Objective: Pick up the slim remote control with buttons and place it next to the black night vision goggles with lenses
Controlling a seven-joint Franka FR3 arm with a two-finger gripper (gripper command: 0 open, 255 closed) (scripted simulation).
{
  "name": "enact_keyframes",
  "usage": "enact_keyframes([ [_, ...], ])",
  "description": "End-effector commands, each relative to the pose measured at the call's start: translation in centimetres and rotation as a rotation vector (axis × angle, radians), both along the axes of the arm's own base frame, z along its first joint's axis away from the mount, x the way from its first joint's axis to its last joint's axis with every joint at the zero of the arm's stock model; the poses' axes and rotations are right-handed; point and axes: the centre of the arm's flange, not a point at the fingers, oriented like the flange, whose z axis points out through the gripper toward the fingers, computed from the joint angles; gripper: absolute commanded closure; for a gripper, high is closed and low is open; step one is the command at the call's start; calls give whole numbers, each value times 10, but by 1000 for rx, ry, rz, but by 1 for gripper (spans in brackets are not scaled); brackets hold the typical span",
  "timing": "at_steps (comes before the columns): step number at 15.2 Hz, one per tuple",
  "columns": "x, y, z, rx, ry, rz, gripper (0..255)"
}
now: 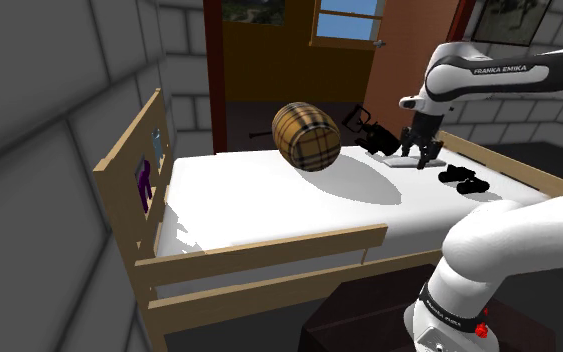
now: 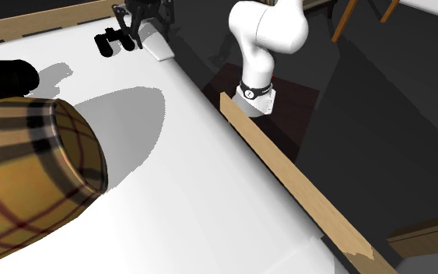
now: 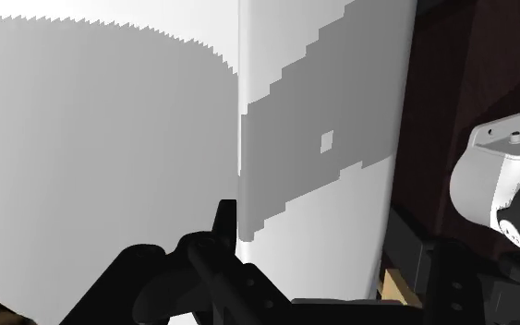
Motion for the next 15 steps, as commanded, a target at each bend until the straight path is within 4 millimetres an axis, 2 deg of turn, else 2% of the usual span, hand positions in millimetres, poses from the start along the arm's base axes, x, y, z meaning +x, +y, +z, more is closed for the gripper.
enact_keyframes([
  [1, -19, -18, 0, 0, 0, 1, 255],
  [15, -163, -133, 0, 0, 0, 1, 255],
])
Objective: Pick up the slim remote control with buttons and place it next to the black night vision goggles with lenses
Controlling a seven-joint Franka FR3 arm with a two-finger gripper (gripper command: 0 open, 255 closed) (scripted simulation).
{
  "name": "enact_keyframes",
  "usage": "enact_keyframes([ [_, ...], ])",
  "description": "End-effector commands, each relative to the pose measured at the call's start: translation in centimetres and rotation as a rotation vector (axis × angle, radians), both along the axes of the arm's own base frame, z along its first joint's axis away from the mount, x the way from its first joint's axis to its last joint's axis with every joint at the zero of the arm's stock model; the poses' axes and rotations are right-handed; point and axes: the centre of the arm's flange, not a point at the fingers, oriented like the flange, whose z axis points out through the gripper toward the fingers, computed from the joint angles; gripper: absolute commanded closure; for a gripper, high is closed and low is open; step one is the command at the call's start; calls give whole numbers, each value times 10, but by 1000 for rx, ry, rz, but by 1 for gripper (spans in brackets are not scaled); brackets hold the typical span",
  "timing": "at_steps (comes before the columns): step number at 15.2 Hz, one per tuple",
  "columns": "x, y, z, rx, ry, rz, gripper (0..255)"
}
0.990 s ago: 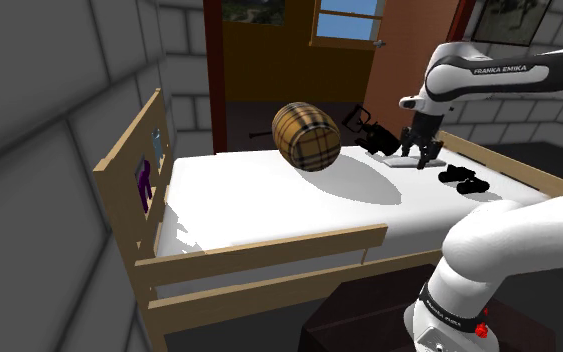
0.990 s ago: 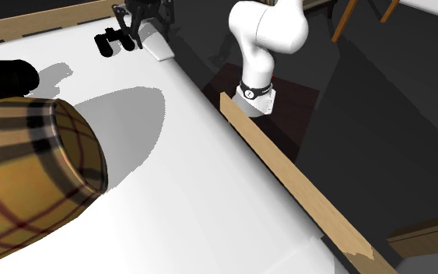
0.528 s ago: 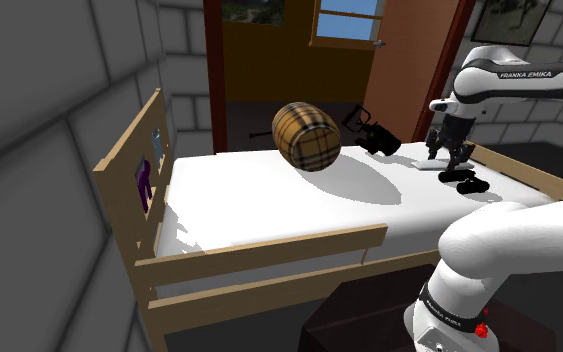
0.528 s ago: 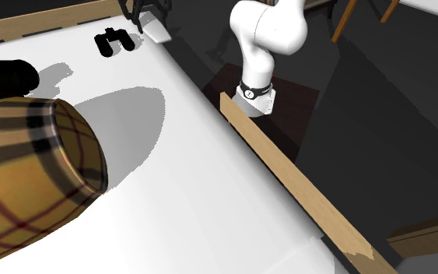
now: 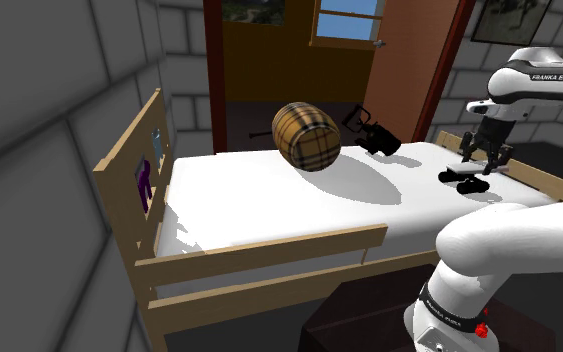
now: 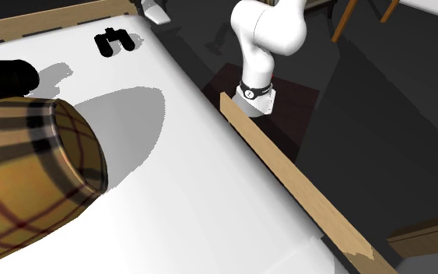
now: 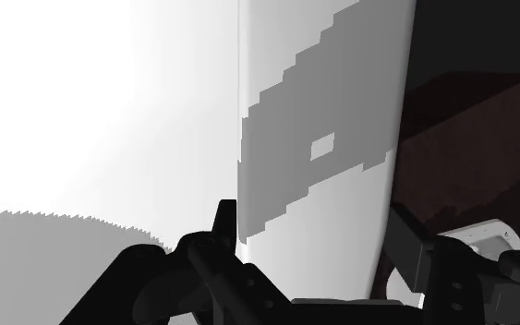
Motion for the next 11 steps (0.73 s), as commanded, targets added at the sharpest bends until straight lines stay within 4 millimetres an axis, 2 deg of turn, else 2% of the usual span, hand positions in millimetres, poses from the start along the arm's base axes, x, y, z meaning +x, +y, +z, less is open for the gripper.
enact_keyframes([
  [1, -16, -12, -1, 0, 1, 1, 255],
  [11, -16, -12, -54, 0, 1, 1, 255],
])
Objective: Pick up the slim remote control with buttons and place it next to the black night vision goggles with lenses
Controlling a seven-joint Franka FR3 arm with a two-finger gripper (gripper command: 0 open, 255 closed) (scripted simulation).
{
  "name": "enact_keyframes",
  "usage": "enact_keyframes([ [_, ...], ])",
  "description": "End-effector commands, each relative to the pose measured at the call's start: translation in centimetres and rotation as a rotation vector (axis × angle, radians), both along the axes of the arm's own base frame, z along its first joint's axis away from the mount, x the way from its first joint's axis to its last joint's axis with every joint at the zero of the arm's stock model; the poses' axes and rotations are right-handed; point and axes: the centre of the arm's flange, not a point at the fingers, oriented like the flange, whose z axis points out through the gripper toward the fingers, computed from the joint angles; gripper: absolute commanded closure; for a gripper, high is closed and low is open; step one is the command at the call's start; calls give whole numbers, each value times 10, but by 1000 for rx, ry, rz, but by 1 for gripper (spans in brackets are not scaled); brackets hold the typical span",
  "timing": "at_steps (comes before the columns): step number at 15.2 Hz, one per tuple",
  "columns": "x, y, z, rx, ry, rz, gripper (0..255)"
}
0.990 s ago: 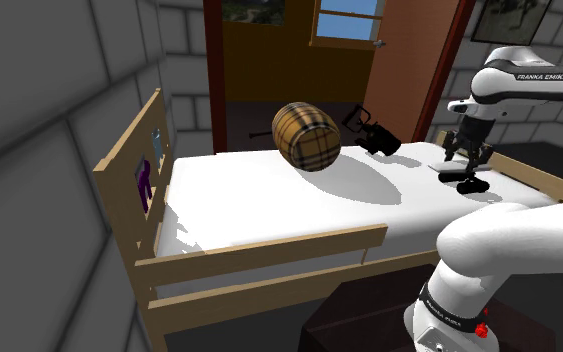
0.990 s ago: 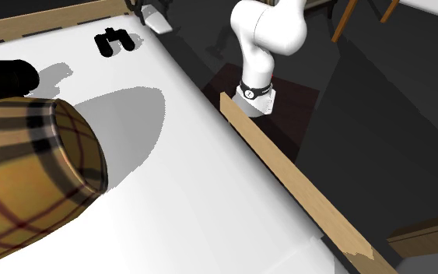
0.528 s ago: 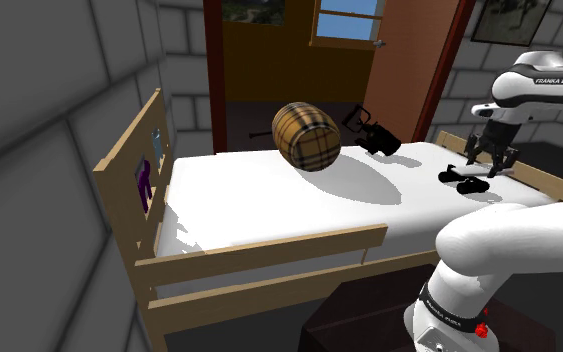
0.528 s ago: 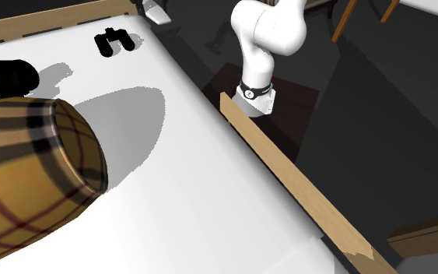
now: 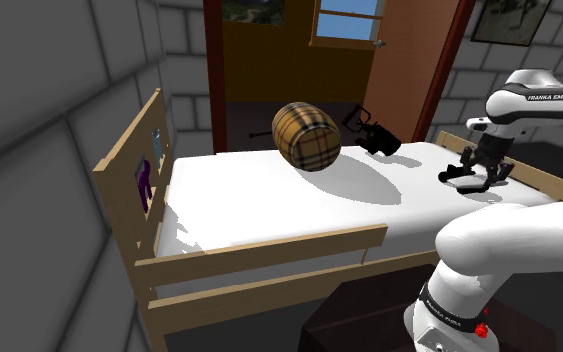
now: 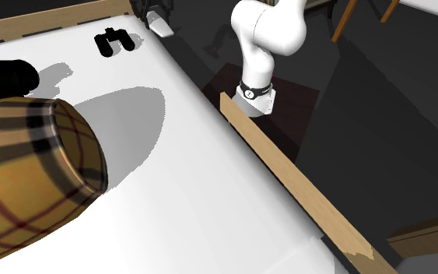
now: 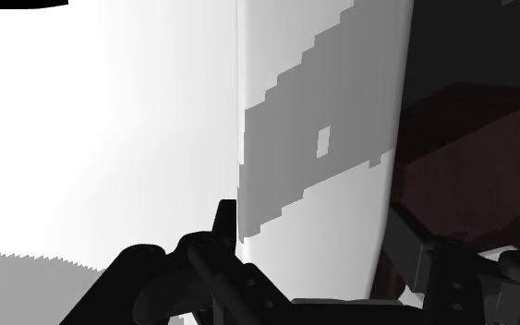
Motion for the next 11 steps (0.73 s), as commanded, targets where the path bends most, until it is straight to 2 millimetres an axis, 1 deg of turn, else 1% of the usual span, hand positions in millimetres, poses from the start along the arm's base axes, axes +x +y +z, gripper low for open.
enact_keyframes([
  [1, 0, 0, -10, -1, 0, 0, 255],
  [11, 0, 0, -63, -1, 0, 0, 255],
])
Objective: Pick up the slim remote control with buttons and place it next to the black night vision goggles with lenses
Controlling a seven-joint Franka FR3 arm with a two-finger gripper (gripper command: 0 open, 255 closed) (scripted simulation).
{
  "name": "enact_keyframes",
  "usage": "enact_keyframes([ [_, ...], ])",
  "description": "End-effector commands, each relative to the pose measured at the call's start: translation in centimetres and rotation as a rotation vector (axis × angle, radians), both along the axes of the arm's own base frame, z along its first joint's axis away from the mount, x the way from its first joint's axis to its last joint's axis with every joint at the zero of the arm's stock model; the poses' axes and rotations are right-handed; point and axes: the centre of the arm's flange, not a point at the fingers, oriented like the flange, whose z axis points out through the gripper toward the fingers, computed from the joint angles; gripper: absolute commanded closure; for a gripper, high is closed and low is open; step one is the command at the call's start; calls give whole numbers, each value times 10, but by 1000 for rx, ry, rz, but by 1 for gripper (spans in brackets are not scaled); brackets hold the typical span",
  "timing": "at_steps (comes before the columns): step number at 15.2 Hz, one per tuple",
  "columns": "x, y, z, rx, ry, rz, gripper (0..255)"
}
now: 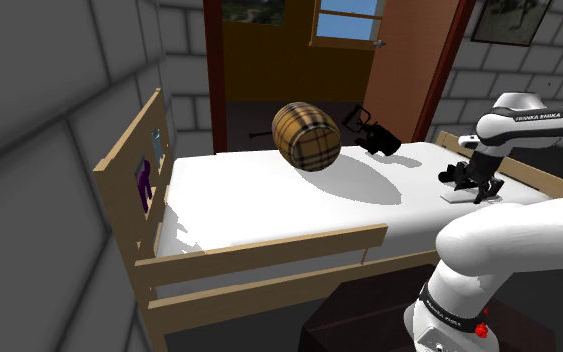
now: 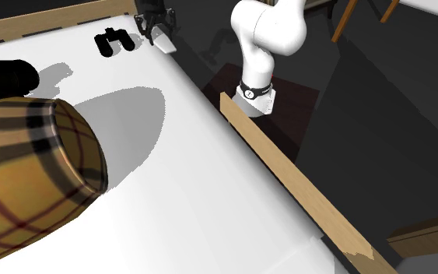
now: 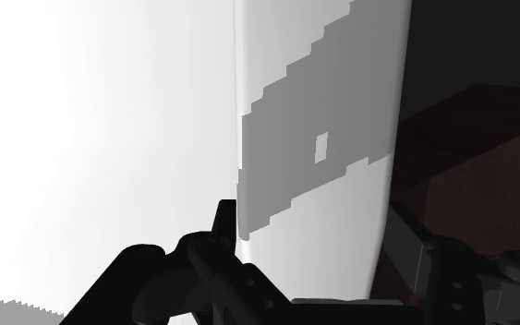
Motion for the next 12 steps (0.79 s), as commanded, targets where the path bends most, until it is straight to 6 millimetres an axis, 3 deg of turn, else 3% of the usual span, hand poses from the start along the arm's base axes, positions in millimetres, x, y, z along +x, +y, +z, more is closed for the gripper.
enact_keyframes([
  [1, -1, 1, -10, -1, 0, 0, 255],
  [9, -1, 1, -51, -1, 0, 0, 255],
  [12, -1, 1, -51, -1, 0, 0, 255],
])
